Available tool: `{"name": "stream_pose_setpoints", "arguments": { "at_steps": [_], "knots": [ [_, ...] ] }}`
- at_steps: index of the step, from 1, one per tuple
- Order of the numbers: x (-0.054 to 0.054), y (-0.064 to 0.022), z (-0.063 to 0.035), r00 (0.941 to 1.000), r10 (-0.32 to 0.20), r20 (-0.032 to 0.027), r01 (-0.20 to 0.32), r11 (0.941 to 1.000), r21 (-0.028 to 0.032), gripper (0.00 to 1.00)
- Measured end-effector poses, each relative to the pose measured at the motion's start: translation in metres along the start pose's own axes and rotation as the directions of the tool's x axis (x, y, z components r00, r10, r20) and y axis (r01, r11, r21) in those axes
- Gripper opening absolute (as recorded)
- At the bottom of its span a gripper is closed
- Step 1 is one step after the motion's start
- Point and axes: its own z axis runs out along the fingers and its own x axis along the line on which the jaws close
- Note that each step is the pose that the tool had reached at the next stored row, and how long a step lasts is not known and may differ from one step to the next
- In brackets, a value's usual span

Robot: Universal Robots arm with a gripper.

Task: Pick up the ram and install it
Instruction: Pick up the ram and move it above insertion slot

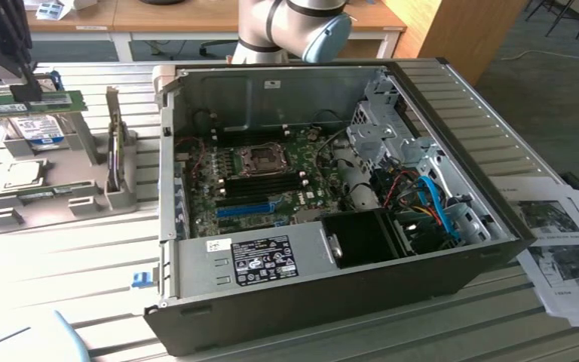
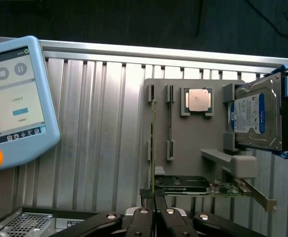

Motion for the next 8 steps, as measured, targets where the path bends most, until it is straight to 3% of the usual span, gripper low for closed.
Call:
{"name": "stream_pose_setpoints", "arguments": {
  "at_steps": [8],
  "knots": [
    [0.0005,-0.0108,-0.0004,1.0000,0.000,0.0000,0.000,1.0000,0.0000,0.11]
  ]
}}
